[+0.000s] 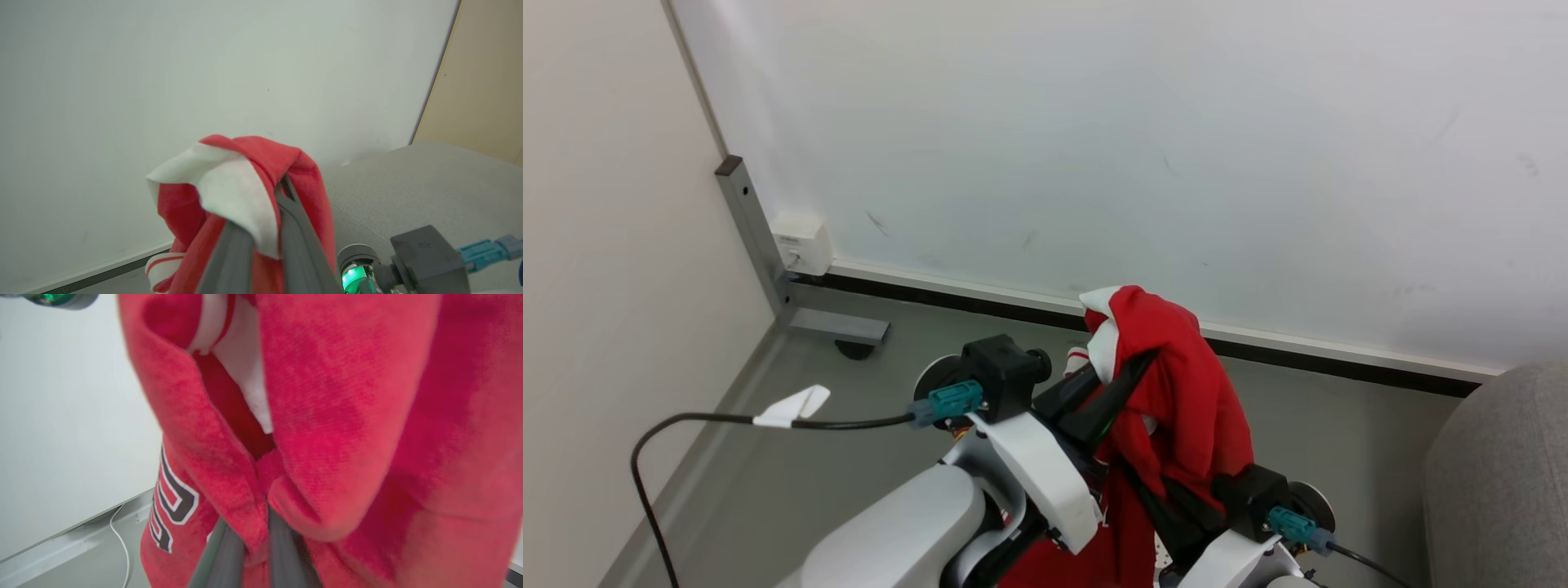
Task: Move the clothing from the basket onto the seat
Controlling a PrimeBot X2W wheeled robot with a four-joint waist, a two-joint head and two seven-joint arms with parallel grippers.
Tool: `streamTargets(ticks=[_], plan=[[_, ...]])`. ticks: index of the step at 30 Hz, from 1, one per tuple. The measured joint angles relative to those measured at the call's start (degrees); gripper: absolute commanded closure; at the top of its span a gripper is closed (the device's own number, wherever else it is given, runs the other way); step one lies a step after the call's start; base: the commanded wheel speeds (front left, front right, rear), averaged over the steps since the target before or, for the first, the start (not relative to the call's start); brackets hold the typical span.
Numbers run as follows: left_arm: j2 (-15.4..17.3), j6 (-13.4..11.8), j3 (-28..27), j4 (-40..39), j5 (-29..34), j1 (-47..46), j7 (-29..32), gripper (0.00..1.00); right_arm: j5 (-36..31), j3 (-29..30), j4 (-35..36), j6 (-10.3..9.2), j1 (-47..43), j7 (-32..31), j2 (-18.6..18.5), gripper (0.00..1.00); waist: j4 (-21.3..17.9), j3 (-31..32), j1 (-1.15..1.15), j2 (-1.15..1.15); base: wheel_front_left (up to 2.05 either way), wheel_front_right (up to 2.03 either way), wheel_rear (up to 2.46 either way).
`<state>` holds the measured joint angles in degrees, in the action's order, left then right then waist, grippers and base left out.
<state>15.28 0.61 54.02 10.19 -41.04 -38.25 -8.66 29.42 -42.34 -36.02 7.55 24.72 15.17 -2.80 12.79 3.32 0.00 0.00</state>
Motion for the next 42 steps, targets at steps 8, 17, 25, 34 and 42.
streamTargets(ticks=[8,17,25,34,42], plan=[[1.01,-0.41,-0.85,1.65,-0.37,0.01,-0.94,1.00,0.55,1.23,1.65,0.00,-1.28,-0.01,0.00,1.00,-0.84,-0.11,0.00,0.00,0.00,0.00,0.00],[1.69,-0.57,-1.23,2.65,-0.60,0.13,-1.92,1.00,0.82,4.83,6.44,0.00,-3.79,-0.01,0.00,1.00,-1.65,-0.77,0.00,0.00,0.00,0.00,0.00],[2.81,-0.52,-0.90,3.22,-0.91,1.80,-2.87,0.00,-2.38,11.58,12.09,0.00,-6.84,-0.02,0.01,1.00,-3.59,-1.94,0.00,0.00,0.00,0.00,0.00],[5.48,0.42,-0.31,1.66,-0.14,4.63,-4.52,0.00,-6.54,19.56,17.70,0.00,-8.59,-0.03,-0.02,1.00,-8.56,-2.97,0.00,0.00,0.00,0.00,0.00],[6.62,0.93,-1.77,-1.59,2.55,6.60,-6.12,0.00,-10.89,26.19,22.42,0.00,-9.68,-0.03,-0.03,1.00,-16.11,-3.96,0.00,0.00,0.00,0.00,0.00]])
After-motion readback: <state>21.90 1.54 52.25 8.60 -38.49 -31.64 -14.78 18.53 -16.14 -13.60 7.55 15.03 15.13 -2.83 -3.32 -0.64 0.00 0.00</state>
